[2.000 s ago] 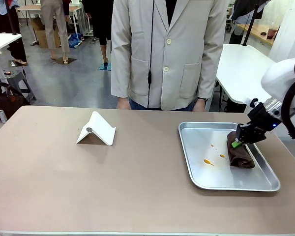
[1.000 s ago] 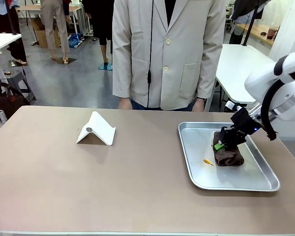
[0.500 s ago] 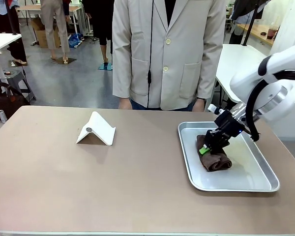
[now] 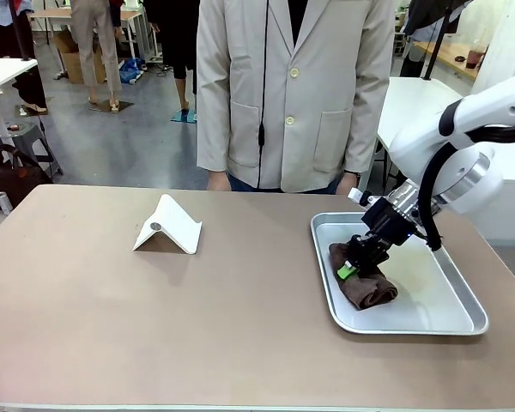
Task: Clean the surface of the table.
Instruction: Clean the area not pointed to by the person.
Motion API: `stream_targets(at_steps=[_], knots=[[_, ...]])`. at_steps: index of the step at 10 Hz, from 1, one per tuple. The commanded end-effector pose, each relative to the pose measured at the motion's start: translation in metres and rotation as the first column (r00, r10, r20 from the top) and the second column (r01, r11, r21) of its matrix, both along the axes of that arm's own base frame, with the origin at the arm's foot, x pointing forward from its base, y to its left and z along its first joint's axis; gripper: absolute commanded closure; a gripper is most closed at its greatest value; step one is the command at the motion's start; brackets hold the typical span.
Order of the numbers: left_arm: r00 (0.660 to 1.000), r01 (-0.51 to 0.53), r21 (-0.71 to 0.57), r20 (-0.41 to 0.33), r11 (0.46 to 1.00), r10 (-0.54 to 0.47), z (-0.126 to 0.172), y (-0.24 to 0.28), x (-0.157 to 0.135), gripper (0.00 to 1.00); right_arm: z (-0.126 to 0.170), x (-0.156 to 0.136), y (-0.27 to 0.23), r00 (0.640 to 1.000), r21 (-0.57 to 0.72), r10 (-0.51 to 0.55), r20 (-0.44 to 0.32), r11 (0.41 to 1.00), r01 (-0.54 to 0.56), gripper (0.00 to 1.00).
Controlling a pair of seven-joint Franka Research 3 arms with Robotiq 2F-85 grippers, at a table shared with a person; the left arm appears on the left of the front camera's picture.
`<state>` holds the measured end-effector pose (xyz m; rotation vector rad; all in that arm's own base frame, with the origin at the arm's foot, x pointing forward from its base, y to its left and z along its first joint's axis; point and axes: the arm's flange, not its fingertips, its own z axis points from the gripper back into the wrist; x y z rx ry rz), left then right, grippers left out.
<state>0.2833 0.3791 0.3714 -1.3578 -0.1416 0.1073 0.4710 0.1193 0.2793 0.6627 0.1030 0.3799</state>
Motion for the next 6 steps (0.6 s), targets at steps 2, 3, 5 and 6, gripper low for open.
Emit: stream_targets(at_steps=[2,3,5,6], knots=[[1.0,-0.003,-0.002,-0.009,1.0,0.003,0.004,-0.003,-0.002,0.91,-0.001,-0.013,-0.003,0.999,-0.04,0.018,0.038,0.999,-0.016,1.0],[1.0,-0.003,-0.002,-0.009,1.0,0.003,0.004,-0.003,-0.002,0.91,0.0,-0.013,-0.009,0.999,-0.061,0.006,0.046,0.998,-0.003,1.0],[1.0,-0.003,-0.002,-0.009,1.0,0.003,0.004,-0.003,-0.002,0.91,-0.002,-0.007,-0.025,0.998,-0.112,-0.036,0.05,0.993,0.041,1.0],[1.0,-0.003,-0.002,-0.009,1.0,0.003,0.004,-0.003,-0.002,0.91,0.0,-0.005,-0.033,0.996,-0.122,-0.067,0.062,0.99,0.074,1.0]])
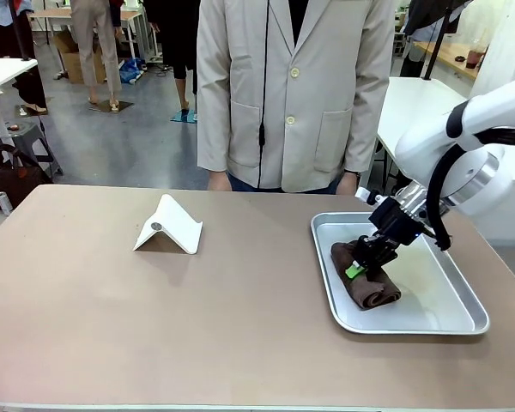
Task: Clean the surface of the table.
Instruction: Clean the area not pointed to by the person.
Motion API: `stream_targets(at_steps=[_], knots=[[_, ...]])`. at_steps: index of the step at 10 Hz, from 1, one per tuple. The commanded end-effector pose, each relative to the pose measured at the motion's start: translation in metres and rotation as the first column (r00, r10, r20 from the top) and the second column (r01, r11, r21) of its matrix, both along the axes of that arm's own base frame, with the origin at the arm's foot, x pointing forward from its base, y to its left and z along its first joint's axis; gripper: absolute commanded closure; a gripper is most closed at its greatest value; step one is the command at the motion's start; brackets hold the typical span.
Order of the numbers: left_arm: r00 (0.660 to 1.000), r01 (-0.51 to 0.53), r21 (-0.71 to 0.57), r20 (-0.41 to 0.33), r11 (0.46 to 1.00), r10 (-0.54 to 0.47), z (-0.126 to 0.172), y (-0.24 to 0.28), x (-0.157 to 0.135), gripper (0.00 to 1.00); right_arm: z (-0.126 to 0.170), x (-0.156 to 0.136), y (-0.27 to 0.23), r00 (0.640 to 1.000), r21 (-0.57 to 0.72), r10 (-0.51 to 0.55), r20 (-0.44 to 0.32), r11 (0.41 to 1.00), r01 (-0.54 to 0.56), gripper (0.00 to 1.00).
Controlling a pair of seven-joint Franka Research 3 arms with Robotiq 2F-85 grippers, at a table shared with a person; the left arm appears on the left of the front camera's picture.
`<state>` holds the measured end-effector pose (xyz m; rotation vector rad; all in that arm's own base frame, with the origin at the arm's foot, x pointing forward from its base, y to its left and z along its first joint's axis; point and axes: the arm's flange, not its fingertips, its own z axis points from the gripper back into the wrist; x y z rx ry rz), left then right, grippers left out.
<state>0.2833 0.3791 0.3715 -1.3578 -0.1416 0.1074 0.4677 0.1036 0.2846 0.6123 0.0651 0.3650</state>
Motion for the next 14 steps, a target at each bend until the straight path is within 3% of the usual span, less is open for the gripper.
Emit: stream_targets(at_steps=[1,9,14], knots=[[1.0,-0.003,-0.002,-0.009,1.0,0.003,0.004,-0.003,-0.002,0.91,-0.003,0.0,-0.027,0.997,-0.081,-0.076,0.027,0.994,0.078,1.0],[1.0,-0.003,-0.002,-0.009,1.0,0.003,0.004,-0.003,-0.002,0.91,0.01,0.003,-0.104,0.947,-0.031,-0.316,0.052,0.948,0.318,1.0],[1.0,-0.003,-0.002,-0.009,1.0,0.003,0.004,-0.003,-0.002,0.91,0.009,0.005,-0.106,0.943,0.005,-0.327,0.054,0.945,0.328,1.0]])
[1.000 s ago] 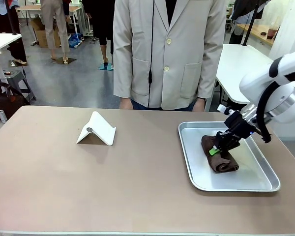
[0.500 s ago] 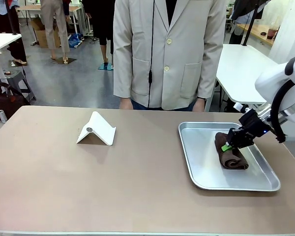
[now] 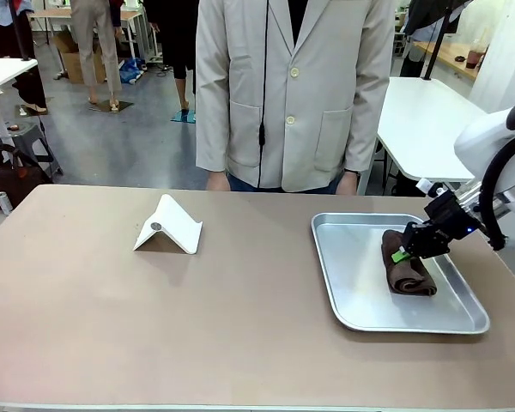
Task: Clean the surface of the table.
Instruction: Clean the area not pointed to by the person.
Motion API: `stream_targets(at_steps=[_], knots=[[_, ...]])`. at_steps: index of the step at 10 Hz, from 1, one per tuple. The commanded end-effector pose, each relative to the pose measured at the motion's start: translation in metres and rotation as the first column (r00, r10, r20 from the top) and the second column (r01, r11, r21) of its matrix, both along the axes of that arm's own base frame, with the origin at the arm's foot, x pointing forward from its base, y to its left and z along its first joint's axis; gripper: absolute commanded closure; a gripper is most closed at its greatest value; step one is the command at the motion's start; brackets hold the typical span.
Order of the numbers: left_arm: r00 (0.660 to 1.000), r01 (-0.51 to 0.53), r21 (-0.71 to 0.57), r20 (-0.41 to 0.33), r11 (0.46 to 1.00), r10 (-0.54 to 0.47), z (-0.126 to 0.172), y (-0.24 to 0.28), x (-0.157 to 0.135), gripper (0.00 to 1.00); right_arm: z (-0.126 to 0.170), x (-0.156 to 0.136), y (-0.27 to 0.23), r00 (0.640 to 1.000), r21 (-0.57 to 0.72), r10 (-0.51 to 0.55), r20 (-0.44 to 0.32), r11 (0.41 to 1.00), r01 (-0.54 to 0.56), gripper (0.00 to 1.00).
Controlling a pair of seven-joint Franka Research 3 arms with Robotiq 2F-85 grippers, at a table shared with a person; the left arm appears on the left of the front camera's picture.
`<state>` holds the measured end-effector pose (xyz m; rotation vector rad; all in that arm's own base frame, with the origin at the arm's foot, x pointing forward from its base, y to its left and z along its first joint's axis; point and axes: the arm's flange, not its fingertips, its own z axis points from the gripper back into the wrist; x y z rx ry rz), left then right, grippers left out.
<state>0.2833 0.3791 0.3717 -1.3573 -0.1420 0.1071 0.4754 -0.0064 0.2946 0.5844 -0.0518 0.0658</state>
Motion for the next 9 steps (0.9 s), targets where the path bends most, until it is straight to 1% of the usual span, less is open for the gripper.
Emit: stream_targets(at_steps=[1,2,3,4,5,6,8,9], knots=[[1.0,-0.003,-0.002,-0.01,1.0,0.003,0.004,-0.003,-0.002,0.91,0.003,-0.004,0.004,0.999,0.053,-0.005,0.043,0.999,0.003,1.0],[1.0,-0.003,-0.002,-0.01,1.0,0.003,0.004,-0.003,-0.002,0.91,0.012,-0.008,0.003,0.998,0.121,0.006,0.06,0.993,-0.014,1.0],[1.0,-0.003,-0.002,-0.01,1.0,0.003,0.004,-0.003,-0.002,0.91,0.025,-0.014,-0.002,0.995,0.248,0.028,0.095,0.967,-0.051,1.0],[1.0,-0.003,-0.002,-0.01,1.0,0.003,0.004,-0.003,-0.002,0.91,0.038,-0.019,-0.008,0.99,0.387,0.037,0.134,0.918,-0.086,1.0],[1.0,-0.003,-0.002,-0.01,1.0,0.003,0.004,-0.003,-0.002,0.91,0.048,-0.023,-0.014,0.984,0.517,0.048,0.169,0.846,-0.13,1.0],[1.0,-0.003,-0.002,-0.01,1.0,0.003,0.004,-0.003,-0.002,0.91,0.056,-0.027,-0.019,0.981,0.643,0.058,0.187,0.748,-0.167,1.0],[1.0,-0.003,-0.002,-0.01,1.0,0.003,0.004,-0.003,-0.002,0.91,0.061,-0.026,-0.033,0.986,0.848,0.053,0.157,0.504,-0.162,1.0],[1.0,-0.003,-0.002,-0.01,1.0,0.003,0.004,-0.003,-0.002,0.91,0.064,-0.026,-0.04,0.99,0.913,0.042,0.136,0.382,-0.141,1.0]])
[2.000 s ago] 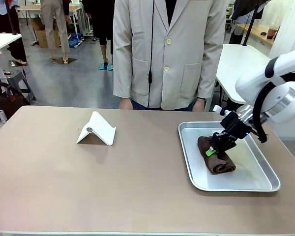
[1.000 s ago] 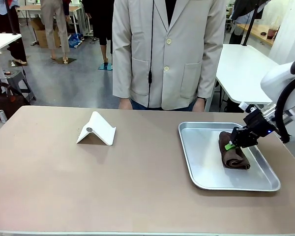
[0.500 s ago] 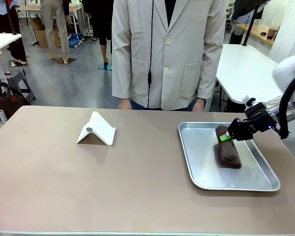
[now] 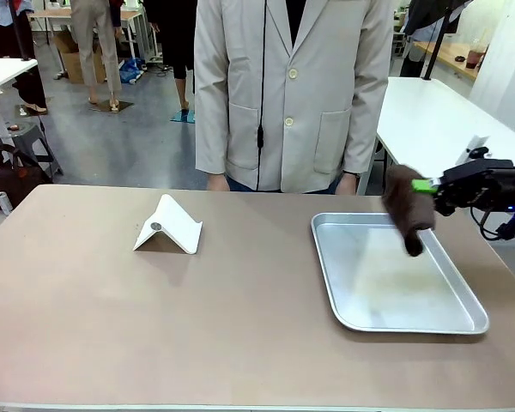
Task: Clean the surface of the table.
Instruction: Clean the area not pointed to by the person.
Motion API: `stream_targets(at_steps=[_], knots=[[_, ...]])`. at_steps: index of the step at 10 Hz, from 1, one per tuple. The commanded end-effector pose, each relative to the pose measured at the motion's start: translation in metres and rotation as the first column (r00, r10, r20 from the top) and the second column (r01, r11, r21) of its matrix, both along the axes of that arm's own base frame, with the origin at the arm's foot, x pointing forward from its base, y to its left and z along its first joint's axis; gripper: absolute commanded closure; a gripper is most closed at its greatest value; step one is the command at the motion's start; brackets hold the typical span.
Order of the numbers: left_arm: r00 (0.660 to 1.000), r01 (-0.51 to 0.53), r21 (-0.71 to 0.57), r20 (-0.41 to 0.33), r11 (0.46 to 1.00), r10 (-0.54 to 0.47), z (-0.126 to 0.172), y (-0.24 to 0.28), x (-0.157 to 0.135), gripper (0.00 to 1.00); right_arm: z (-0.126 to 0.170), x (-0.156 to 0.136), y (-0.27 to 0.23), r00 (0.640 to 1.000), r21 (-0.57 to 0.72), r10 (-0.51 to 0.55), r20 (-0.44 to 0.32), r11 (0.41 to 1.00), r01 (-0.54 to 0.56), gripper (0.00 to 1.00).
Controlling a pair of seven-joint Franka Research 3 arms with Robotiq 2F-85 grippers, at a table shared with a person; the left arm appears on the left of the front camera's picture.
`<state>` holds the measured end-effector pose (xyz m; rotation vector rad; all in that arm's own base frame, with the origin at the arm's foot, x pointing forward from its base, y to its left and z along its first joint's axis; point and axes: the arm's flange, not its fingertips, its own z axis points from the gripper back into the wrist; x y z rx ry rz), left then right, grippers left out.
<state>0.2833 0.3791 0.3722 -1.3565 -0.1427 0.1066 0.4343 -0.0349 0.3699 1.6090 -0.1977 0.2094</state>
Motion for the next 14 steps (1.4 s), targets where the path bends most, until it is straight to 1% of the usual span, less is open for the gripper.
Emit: stream_targets(at_steps=[1,2,3,4,6,7,8,9,10,14], knots=[[1.0,-0.003,-0.003,-0.01,1.0,0.003,0.003,-0.003,-0.002,0.91,-0.008,0.012,-0.02,0.996,0.252,0.044,-0.08,0.968,-0.023,1.0],[1.0,-0.003,-0.003,-0.01,1.0,0.003,0.003,-0.003,-0.002,0.91,-0.005,0.006,-0.027,0.993,0.305,0.034,-0.11,0.952,0.001,1.0],[1.0,-0.003,-0.003,-0.01,1.0,0.003,0.003,-0.003,-0.002,0.91,-0.003,-0.001,-0.035,0.988,0.275,-0.019,-0.152,0.959,0.06,1.0],[1.0,-0.003,-0.003,-0.01,1.0,0.003,0.003,-0.003,-0.002,0.91,-0.002,-0.007,-0.042,0.986,0.249,-0.06,-0.155,0.964,0.098,1.0],[1.0,-0.003,-0.003,-0.01,1.0,0.003,0.003,-0.003,-0.002,0.91,-0.001,-0.021,-0.051,0.99,0.184,-0.065,-0.128,0.979,0.088,1.0],[1.0,-0.003,-0.003,-0.01,1.0,0.003,0.003,-0.003,-0.002,0.91,0.0,-0.026,-0.053,0.993,0.144,-0.058,-0.1,0.987,0.072,1.0],[1.0,-0.003,-0.003,-0.01,1.0,0.003,0.003,-0.003,-0.002,0.91,-0.001,-0.025,-0.053,0.993,0.122,-0.062,-0.099,0.99,0.074,1.0],[1.0,-0.003,-0.003,-0.01,1.0,0.003,0.003,-0.003,-0.002,0.91,-0.003,-0.023,-0.048,0.996,0.092,-0.041,-0.084,0.995,0.049,1.0],[1.0,-0.003,-0.003,-0.01,1.0,0.003,0.003,-0.003,-0.002,0.91,-0.006,-0.016,-0.059,0.993,0.16,-0.058,-0.108,0.984,0.074,1.0],[1.0,-0.003,-0.003,-0.01,1.0,0.003,0.003,-0.003,-0.002,0.91,-0.006,-0.016,-0.059,0.993,0.16,-0.058,-0.108,0.984,0.074,1.0]])
